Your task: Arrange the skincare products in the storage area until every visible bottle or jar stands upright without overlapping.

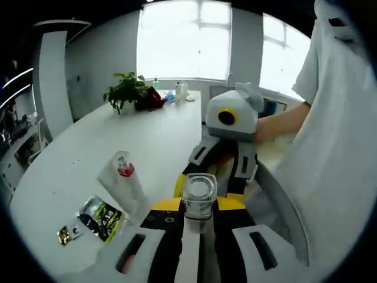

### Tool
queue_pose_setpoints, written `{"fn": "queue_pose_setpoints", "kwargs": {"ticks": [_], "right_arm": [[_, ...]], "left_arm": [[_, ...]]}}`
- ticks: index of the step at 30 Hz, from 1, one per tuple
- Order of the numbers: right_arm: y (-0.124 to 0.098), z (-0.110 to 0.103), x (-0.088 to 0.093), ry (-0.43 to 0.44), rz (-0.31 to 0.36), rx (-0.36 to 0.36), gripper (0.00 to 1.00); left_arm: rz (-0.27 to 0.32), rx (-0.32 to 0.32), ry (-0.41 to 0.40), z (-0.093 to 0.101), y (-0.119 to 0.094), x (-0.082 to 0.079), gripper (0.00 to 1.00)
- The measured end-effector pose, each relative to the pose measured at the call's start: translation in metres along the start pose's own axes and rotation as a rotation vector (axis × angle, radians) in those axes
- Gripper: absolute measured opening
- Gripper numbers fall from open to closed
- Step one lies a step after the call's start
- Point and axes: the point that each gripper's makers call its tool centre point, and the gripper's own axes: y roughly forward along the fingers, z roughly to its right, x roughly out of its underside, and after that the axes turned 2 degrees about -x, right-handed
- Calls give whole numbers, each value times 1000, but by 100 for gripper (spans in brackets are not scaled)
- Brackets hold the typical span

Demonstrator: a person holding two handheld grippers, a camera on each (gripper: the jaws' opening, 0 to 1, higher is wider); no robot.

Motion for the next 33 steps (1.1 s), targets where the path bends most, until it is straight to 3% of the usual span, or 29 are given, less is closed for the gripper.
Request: {"fn": "queue_pose_setpoints", "kwargs": {"ticks": [5,12,18,23,33], "right_arm": [[-2,14,10,7,-54,85,60],[-9,33,19,52,-69,190,74],[-9,41,23,63,-80,225,86],[-7,43,30,64,-113,235,89],[-10,51,33,117,-114,271,97]], "left_arm": [[-13,2,-13,-7,10,5,23],[-27,-20,-24,-32,28,18,23],[-41,-33,-30,-49,47,31,23],[-55,-15,-31,-58,60,40,23],[-65,-31,-15,-86,86,54,23]]}}
